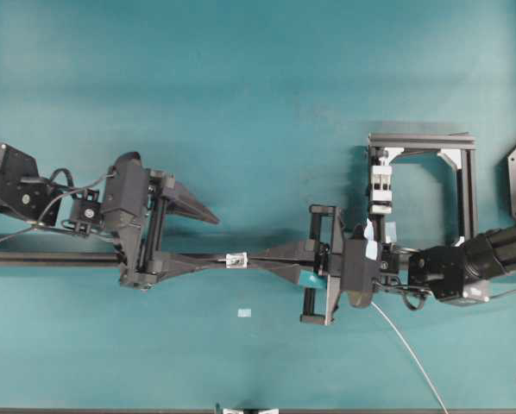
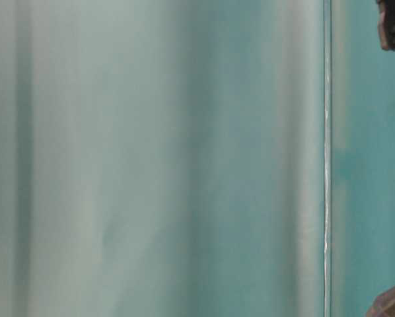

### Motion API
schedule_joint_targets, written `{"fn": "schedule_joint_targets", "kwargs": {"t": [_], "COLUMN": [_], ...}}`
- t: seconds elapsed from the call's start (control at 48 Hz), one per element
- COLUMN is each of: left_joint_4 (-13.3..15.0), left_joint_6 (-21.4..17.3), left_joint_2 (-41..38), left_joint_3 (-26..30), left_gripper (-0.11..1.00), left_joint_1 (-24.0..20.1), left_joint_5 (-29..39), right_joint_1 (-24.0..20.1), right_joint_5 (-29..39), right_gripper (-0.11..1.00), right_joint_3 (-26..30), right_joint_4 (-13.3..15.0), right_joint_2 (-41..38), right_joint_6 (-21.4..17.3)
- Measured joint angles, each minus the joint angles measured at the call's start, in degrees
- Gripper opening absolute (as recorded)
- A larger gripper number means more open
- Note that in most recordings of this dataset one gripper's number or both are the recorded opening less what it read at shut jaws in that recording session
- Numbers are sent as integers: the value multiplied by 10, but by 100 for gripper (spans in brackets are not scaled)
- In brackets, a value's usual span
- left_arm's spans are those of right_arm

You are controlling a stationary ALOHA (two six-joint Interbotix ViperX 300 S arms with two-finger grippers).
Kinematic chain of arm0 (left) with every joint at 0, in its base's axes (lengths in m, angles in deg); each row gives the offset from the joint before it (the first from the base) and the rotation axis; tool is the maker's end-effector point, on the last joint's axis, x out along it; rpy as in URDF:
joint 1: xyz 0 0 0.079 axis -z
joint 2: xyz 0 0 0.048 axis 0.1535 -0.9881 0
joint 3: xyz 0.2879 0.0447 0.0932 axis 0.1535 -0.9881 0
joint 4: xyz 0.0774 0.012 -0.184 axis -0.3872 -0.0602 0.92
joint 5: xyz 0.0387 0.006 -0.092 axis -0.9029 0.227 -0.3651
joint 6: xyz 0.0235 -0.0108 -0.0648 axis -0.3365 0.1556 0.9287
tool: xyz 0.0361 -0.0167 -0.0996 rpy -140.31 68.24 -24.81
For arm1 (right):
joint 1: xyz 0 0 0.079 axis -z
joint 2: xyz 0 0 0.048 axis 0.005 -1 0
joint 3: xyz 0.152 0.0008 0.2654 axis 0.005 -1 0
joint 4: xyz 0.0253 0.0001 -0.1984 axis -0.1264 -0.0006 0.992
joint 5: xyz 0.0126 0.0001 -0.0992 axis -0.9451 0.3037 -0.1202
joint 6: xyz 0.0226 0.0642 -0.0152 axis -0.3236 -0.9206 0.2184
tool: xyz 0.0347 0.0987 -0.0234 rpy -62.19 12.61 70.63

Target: Insert the wire through the hole in the metal fitting marked with a red label. (retake)

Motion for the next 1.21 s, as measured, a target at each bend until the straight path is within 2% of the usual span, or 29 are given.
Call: {"fn": "schedule_joint_targets", "kwargs": {"t": [0.354, 0.728, 0.791, 0.916, 0.999, 1.103, 1.207], "left_joint_4": [0, 0, -1, -1, -1, -1, 0], "left_joint_6": [23, 22, 23, 22, 21, 20, 20], "left_joint_2": [2, 9, 10, 9, 9, 9, 10], "left_joint_3": [14, 39, 41, 44, 45, 44, 44], "left_gripper": [59, 57, 51, 19, 3, -8, -10], "left_joint_1": [16, 26, 26, 26, 26, 25, 26], "left_joint_5": [18, 66, 72, 76, 77, 77, 77], "right_joint_1": [1, 2, 2, 2, 1, 2, 2], "right_joint_5": [1, 1, 1, 1, 1, 1, 1], "right_gripper": [3, 3, 3, 3, 3, 3, 3], "right_joint_3": [1, 1, 1, 1, 2, 1, 2], "right_joint_4": [1, 1, 1, 2, 1, 1, 2], "right_joint_2": [0, 0, 0, 0, 0, 0, 0], "right_joint_6": [-1, 0, -1, -1, -1, -1, -1]}}
